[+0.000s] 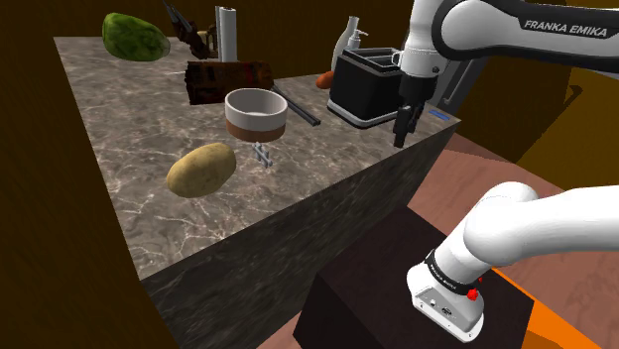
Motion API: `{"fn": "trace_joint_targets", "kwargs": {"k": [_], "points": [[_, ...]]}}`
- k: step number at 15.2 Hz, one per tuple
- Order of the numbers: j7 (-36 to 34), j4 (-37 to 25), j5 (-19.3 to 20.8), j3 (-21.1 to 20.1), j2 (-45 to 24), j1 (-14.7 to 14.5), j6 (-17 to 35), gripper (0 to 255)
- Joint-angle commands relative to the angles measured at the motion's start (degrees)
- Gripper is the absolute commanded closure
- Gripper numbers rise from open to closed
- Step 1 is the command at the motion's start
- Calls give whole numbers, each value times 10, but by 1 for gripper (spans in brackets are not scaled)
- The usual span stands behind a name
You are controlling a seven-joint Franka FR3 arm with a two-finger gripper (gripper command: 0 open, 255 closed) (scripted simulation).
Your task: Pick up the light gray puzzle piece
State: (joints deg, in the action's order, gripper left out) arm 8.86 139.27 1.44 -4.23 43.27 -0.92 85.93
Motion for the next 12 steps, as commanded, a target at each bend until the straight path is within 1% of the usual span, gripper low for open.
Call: {"fn": "trace_joint_targets", "kwargs": {"k": [1, 6, 12], "points": [[0, 0, 0, 0, 0, 0, 0, 0], [120, 6, -18, 35, -57, -45, 122, 0], [274, -11, -66, 73, -134, -107, 245, 0]]}}
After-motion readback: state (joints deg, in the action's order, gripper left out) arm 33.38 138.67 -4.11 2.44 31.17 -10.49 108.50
